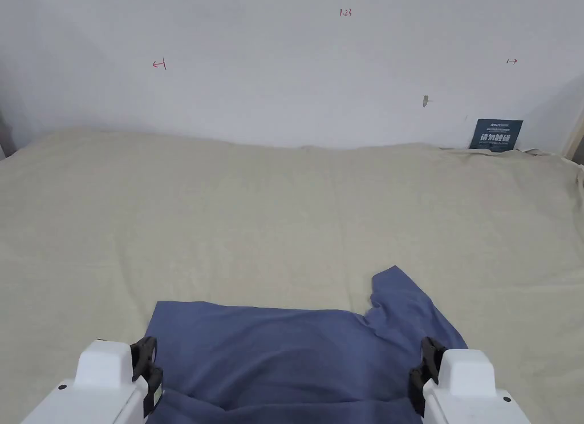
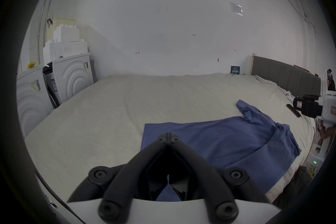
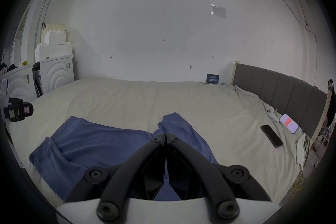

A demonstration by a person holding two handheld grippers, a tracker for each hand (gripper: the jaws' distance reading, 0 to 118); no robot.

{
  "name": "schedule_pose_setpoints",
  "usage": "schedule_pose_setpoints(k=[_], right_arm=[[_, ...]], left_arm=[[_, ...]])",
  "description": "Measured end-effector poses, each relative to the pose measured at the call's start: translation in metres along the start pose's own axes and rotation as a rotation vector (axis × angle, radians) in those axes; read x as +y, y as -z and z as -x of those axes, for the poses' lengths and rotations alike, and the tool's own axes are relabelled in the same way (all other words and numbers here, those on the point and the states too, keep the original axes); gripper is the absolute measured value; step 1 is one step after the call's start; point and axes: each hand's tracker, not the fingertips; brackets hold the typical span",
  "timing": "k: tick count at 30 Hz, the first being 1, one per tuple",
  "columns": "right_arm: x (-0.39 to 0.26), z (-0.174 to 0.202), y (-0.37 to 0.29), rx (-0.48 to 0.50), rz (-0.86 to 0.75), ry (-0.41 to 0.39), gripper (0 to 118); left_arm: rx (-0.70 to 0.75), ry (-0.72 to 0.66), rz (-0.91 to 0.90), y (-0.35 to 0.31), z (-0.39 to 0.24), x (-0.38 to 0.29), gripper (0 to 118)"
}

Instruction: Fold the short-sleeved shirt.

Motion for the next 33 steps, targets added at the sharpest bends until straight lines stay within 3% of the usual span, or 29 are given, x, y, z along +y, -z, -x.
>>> schedule_pose_setpoints(k=[4,10,15,17,19,22,24,29,33], right_arm=[[0.005,0.006,0.012,0.017,0.006,0.005,1],[0.012,0.009,0.033,0.029,0.033,0.01,1],[0.009,0.008,0.05,0.038,0.067,0.012,1],[0.007,0.007,0.056,0.04,0.08,0.01,1],[0.004,0.006,0.059,0.035,0.094,0.005,1],[0.0,0.004,0.065,0.031,0.115,-0.003,1],[-0.002,0.004,0.066,0.032,0.126,-0.003,1],[-0.009,0.002,0.073,0.029,0.149,0.002,1],[-0.014,0.002,0.075,0.029,0.164,0.002,1]], left_arm=[[0.009,-0.005,0.054,0.034,0.013,0.013,0],[-0.014,-0.14,0.256,0.131,0.059,0.041,0],[-0.129,-0.195,0.463,0.195,0.069,0.055,0],[-0.151,-0.158,0.493,0.211,0.064,0.058,0],[-0.087,-0.083,0.509,0.226,0.058,0.059,13],[-0.065,-0.069,0.549,0.237,0.051,0.061,45],[-0.069,-0.071,0.591,0.243,0.048,0.057,53],[-0.015,0.033,0.683,0.253,0.035,0.045,46],[-0.025,0.068,0.628,0.248,0.023,0.048,11]])
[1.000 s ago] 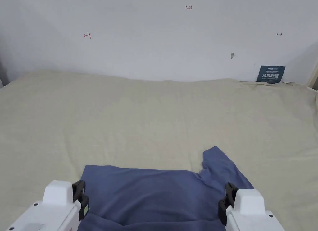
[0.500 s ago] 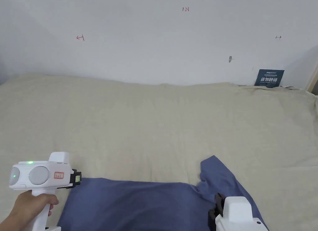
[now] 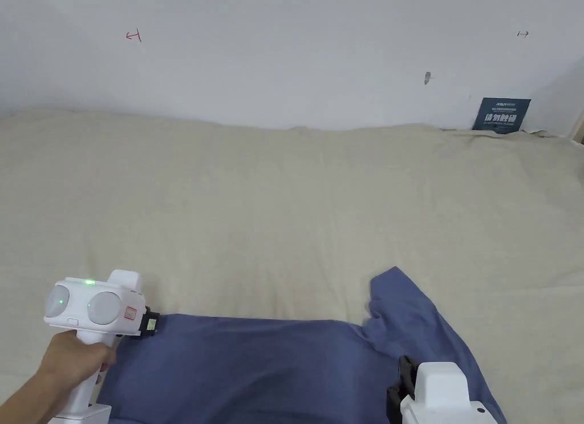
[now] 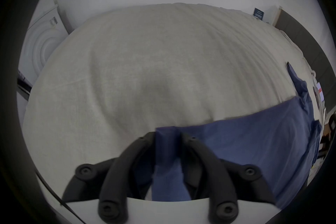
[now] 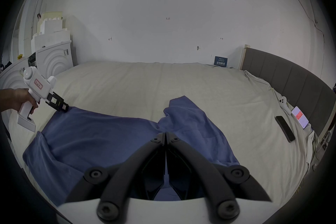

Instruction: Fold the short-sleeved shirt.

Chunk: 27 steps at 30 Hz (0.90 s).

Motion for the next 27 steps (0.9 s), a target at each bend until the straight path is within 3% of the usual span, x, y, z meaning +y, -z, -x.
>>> schedule_pose_setpoints(k=[1,3,11,17,20,22,24,27], right_arm=[[-0.001,0.0,0.001,-0.002,0.005,-0.001,1],[-0.004,0.0,0.003,0.0,0.013,0.007,1],[0.001,-0.017,0.007,-0.032,0.034,0.028,1],[0.028,-0.067,0.051,-0.068,0.115,0.101,1],[0.044,-0.099,0.094,-0.049,0.238,0.12,3],[0.051,-0.121,0.124,-0.021,0.334,0.129,15],[0.052,-0.132,0.147,-0.042,0.407,0.081,45],[0.045,-0.145,0.174,-0.028,0.487,0.086,49]], left_arm=[[0.002,0.028,-0.001,0.0,-0.004,-0.001,3],[0.006,0.052,0.0,0.0,-0.01,-0.002,0],[-0.038,-0.037,-0.137,-0.024,0.015,-0.004,0],[-0.064,-0.051,-0.259,-0.069,0.013,-0.025,0],[-0.063,-0.069,-0.281,-0.083,0.012,-0.037,0],[-0.059,-0.078,-0.289,-0.089,0.011,-0.043,0],[-0.056,-0.084,-0.301,-0.092,0.009,-0.05,0],[-0.054,-0.089,-0.296,-0.093,0.008,-0.056,0]])
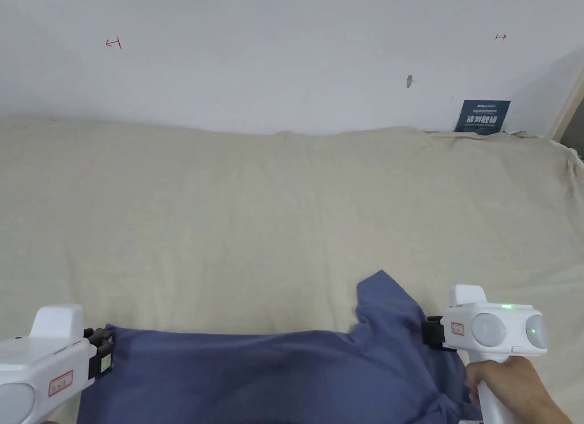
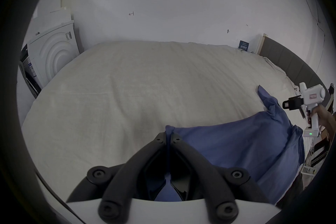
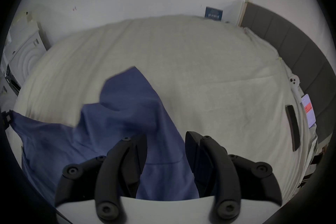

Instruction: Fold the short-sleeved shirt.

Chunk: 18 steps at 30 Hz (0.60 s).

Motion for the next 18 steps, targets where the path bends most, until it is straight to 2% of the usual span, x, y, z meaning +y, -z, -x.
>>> schedule_pose_setpoints(k=[3,7,8,9,10,12,13,14,18], right_arm=[[0.003,-0.004,0.019,0.008,0.047,0.01,57],[0.007,-0.002,0.032,0.01,0.077,-0.002,55],[0.008,-0.001,0.03,0.005,0.074,-0.013,47],[0.009,0.001,0.028,0.007,0.069,-0.039,21],[0.01,0.004,0.028,0.043,0.062,-0.071,3],[0.01,0.009,0.028,0.079,0.062,-0.088,3],[0.01,0.012,0.028,0.038,0.07,-0.096,3],[0.009,0.012,0.027,0.04,0.066,-0.103,3],[0.009,0.004,0.004,0.07,-0.022,-0.047,2]], left_arm=[[0.0,-0.019,0.005,0.002,0.002,-0.006,0],[0.004,-0.025,0.017,0.002,0.004,-0.011,0],[0.005,-0.027,0.018,0.003,0.004,-0.011,0],[0.007,-0.026,0.018,-0.001,0.0,-0.012,0],[0.008,-0.027,0.021,0.0,0.0,-0.012,0],[0.008,-0.029,0.025,0.002,0.0,-0.011,0],[0.009,-0.029,0.026,0.001,0.0,-0.011,0],[0.009,-0.032,0.028,0.001,0.001,-0.011,0],[-0.006,-0.056,0.03,-0.002,0.007,-0.009,0]])
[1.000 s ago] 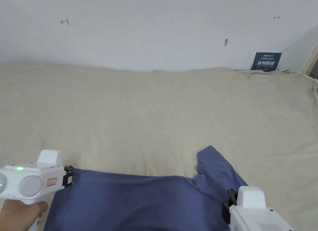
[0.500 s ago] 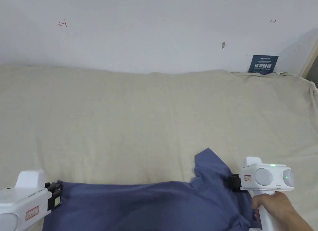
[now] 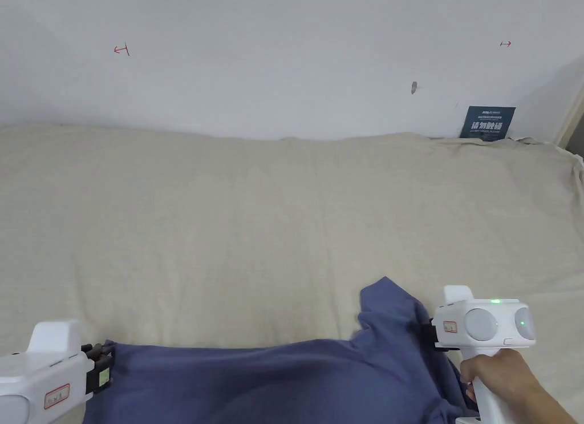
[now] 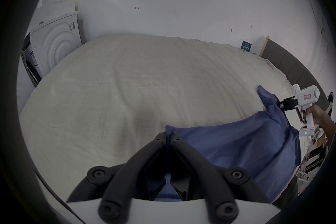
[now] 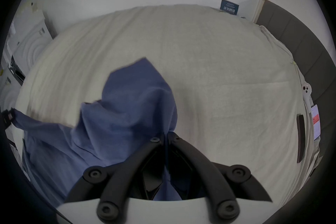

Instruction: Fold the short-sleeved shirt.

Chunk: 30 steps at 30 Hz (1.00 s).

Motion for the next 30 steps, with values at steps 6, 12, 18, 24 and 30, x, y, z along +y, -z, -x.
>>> schedule_pose_setpoints(k=[6,12,18,24,30], right_arm=[[-0.005,-0.006,-0.06,0.006,-0.118,0.011,2],[-0.018,-0.014,-0.109,0.029,-0.188,0.025,2],[-0.038,-0.014,-0.156,0.04,-0.252,0.027,2],[-0.074,-0.01,-0.193,0.033,-0.294,0.003,2],[-0.126,-0.005,-0.216,0.017,-0.281,0.014,2]], left_arm=[[-0.031,-0.019,0.004,-0.011,0.005,0.0,0],[-0.072,-0.054,-0.005,-0.028,0.011,0.0,0],[-0.109,-0.093,-0.03,-0.051,0.026,-0.003,0],[-0.134,-0.113,-0.052,-0.074,0.036,-0.016,0],[-0.148,-0.133,-0.041,-0.086,0.054,-0.053,0]])
